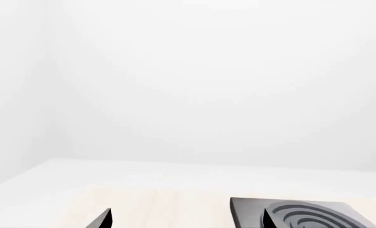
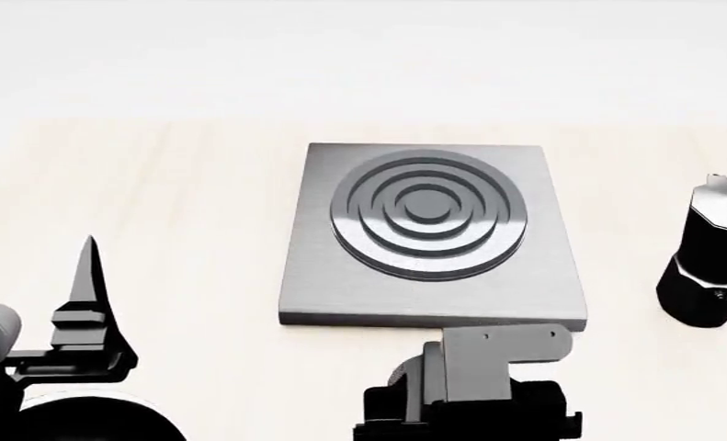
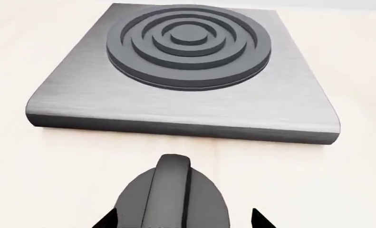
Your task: Turn on the stove.
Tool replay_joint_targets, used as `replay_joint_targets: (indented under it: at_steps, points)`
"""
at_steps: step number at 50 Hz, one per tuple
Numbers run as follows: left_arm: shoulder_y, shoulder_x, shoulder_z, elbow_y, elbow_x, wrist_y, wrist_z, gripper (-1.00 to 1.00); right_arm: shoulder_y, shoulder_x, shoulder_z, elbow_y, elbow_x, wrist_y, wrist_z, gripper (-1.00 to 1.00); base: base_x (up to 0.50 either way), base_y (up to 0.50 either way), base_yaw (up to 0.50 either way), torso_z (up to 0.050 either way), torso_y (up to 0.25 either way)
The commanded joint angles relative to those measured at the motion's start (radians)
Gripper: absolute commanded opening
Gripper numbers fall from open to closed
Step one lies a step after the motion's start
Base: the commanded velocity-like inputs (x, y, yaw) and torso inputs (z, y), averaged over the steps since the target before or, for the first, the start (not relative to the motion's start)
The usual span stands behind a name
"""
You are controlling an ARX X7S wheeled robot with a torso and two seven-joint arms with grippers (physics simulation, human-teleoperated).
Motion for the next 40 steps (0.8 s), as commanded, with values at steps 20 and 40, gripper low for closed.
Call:
replay_joint_targets:
  at_steps: [20,40]
  points:
    - [0.026,-0.004,0.027,-0.023,0.018,0.051,-0.005,1.0,0.014,-0.011,-0.009,0.098,0.04,0.019,-0.018,1.0,0.0,0.0,0.0,0.0,0.0]
    - [0.022,-0.01,0.031,-0.028,0.012,0.054,-0.011,1.0,0.041,-0.024,0.003,0.212,0.06,-0.002,-0.027,1.0,0.0,0.0,0.0,0.0,0.0]
